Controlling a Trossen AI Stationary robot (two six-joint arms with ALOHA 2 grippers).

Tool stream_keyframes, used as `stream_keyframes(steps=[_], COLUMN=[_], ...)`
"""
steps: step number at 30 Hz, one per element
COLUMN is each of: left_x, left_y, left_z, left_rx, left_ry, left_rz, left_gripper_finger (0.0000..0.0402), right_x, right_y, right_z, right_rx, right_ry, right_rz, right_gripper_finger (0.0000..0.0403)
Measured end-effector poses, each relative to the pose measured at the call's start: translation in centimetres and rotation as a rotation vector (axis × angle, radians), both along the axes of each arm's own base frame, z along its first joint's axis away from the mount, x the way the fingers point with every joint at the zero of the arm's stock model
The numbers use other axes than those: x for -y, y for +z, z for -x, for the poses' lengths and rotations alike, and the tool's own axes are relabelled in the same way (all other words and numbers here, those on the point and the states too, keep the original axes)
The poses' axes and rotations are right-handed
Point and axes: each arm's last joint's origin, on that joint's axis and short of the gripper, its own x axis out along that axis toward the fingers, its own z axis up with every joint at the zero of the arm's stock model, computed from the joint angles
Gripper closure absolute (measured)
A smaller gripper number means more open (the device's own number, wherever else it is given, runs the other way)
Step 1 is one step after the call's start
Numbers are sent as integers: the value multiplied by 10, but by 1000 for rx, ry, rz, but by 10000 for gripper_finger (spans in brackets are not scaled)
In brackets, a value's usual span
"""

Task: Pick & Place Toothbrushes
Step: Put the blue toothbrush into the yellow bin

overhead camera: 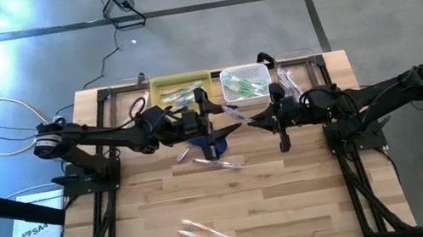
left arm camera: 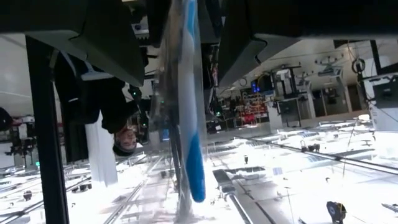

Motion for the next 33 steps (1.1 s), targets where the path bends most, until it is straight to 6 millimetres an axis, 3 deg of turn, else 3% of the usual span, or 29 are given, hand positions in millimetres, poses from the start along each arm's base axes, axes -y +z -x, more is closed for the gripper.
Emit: stream_keyframes(steps=[11, 22, 33], left_x=[0, 0, 0], left_y=[1, 1, 1], left_z=[-2, -2, -2], left_rx=[2, 2, 2], left_ry=[0, 0, -2], left_rz=[1, 9, 11], left_gripper_finger=[212, 320, 381], right_x=[0, 0, 0], right_y=[-1, 0, 0], right_z=[0, 0, 0], right_rx=[-5, -5, -5], right_ry=[0, 0, -1], right_rz=[1, 1, 1], right_gripper_finger=[390, 390, 390])
